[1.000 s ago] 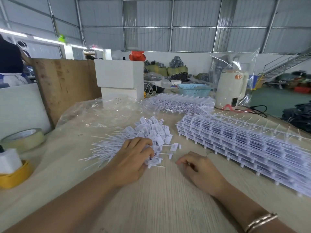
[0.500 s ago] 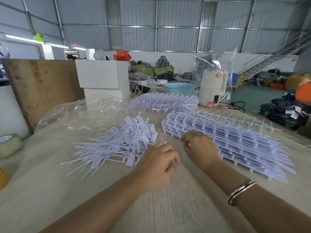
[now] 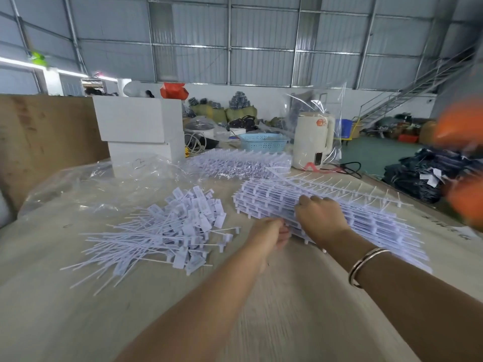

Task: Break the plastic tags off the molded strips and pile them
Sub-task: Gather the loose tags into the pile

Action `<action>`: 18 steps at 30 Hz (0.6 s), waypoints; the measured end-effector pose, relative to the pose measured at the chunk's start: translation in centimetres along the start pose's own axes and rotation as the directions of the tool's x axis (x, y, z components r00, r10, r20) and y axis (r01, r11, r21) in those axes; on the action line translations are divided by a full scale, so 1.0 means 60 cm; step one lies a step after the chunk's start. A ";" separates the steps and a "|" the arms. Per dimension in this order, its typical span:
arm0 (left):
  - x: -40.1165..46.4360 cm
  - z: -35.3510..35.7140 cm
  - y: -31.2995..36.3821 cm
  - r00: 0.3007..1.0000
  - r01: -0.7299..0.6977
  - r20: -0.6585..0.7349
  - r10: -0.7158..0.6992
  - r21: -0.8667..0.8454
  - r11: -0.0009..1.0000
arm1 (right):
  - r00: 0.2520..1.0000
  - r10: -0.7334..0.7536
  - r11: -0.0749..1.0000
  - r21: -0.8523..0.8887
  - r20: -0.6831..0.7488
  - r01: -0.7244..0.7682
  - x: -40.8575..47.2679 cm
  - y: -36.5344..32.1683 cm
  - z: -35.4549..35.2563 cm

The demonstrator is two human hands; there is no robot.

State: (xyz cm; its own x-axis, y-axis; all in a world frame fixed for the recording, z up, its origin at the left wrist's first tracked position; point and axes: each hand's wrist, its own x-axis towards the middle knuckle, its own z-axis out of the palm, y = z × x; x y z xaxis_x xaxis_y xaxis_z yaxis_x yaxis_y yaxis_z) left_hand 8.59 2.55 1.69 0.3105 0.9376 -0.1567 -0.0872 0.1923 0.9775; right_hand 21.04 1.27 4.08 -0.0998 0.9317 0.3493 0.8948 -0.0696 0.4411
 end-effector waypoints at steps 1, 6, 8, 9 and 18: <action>0.006 0.004 -0.002 1.000 0.027 0.011 -0.027 -0.059 0.998 | 0.999 -0.002 1.000 -0.004 -0.043 0.002 -0.001 0.001 -0.005; 0.030 0.034 0.001 0.995 0.099 0.029 -0.095 -0.290 0.952 | 0.970 -0.057 0.998 0.019 -0.238 0.064 -0.010 -0.003 -0.014; 0.039 0.042 0.005 0.994 0.096 -0.024 -0.109 -0.327 0.940 | 0.968 -0.084 0.988 0.104 -0.237 0.111 -0.016 -0.003 -0.005; 0.043 0.044 0.005 0.991 0.098 -0.053 -0.122 -0.323 0.941 | 0.971 -0.077 0.979 0.167 -0.225 0.117 -0.016 0.000 0.001; 0.027 0.036 -0.005 0.970 -0.115 -0.226 0.088 -0.111 0.987 | 0.982 0.039 0.917 0.383 0.186 -0.109 0.012 0.000 0.007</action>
State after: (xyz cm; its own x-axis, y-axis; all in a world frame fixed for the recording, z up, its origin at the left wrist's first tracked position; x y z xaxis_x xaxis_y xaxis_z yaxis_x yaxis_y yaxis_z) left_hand 11.17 3.37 1.45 0.0794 0.9920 -0.0983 -0.2266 0.1140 0.9673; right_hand 21.12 2.07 3.99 0.0182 0.9783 0.2065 0.9983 -0.0292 0.0501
